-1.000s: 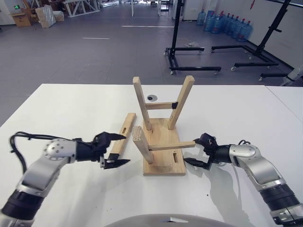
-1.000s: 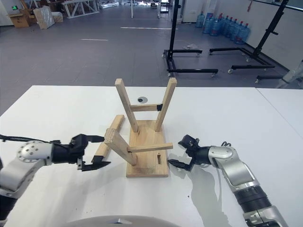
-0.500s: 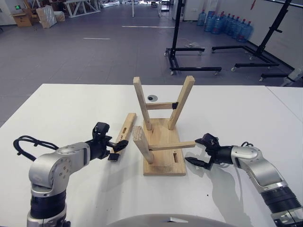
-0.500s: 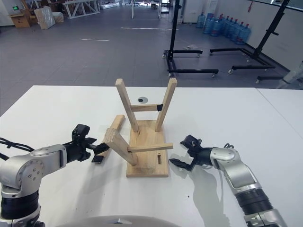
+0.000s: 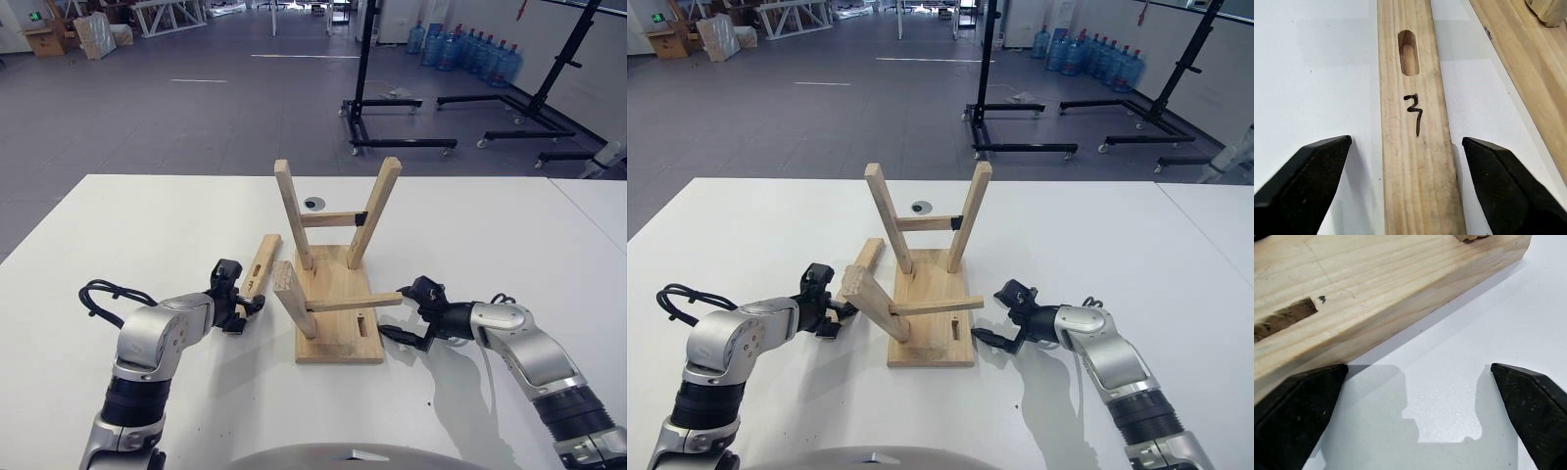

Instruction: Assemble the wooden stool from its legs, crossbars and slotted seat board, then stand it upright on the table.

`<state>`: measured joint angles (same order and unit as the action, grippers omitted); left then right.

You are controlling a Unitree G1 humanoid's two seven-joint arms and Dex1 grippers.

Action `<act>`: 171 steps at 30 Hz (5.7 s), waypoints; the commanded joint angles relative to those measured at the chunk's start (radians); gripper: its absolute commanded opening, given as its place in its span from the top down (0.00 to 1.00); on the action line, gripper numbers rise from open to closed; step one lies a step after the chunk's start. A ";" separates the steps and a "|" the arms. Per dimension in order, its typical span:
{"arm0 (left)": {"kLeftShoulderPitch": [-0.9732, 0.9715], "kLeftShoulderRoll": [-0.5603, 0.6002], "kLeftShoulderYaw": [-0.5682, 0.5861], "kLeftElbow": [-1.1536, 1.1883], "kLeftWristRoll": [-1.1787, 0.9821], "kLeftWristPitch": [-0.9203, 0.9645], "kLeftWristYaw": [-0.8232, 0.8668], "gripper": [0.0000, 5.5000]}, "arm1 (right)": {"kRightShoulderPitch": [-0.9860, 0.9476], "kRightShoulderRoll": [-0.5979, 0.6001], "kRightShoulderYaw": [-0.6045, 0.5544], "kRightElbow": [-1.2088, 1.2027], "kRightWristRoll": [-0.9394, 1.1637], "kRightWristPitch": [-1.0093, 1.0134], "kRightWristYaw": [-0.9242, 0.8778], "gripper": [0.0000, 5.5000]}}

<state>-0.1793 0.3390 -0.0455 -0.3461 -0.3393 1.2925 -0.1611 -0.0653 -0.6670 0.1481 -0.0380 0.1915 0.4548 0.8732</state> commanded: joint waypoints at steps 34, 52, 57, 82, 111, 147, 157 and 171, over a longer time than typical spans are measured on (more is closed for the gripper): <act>-0.400 0.152 0.371 -0.005 -0.367 -0.502 -0.354 0.63 | -0.384 -0.037 -0.443 0.202 0.347 0.195 -0.026 0.02; -0.392 0.023 0.186 0.084 -0.796 -0.298 -0.503 0.63 | -0.691 0.252 -0.644 0.077 1.390 0.783 -0.388 0.02; -0.392 -0.005 0.161 0.069 -0.803 -0.297 -0.485 0.63 | -0.696 0.309 -0.591 0.068 1.432 0.703 -0.488 0.02; -0.383 -0.029 0.118 0.063 -0.775 -0.312 -0.467 0.63 | -0.634 0.333 -0.490 0.014 1.495 0.559 -0.585 0.26; -0.428 0.008 0.180 0.089 -0.653 -0.422 -0.409 0.35 | -0.527 0.240 -0.450 -0.050 1.179 0.417 -0.368 0.62; -0.209 0.155 0.401 0.168 -0.566 -0.530 -0.275 0.09 | -0.090 0.188 -0.450 0.103 0.678 -0.166 0.571 0.63; -0.212 0.152 0.381 0.164 -0.552 -0.526 -0.284 0.09 | -0.076 0.183 -0.412 0.101 0.650 -0.184 0.646 0.63; -0.204 0.137 0.376 0.157 -0.553 -0.522 -0.279 0.09 | -0.060 0.208 -0.380 0.118 0.600 -0.253 0.630 0.63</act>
<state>-0.3814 0.4788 0.3431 -0.1809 -0.8954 0.7591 -0.4449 -0.1030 -0.4614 -0.2349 0.0801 0.8032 0.2159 1.5091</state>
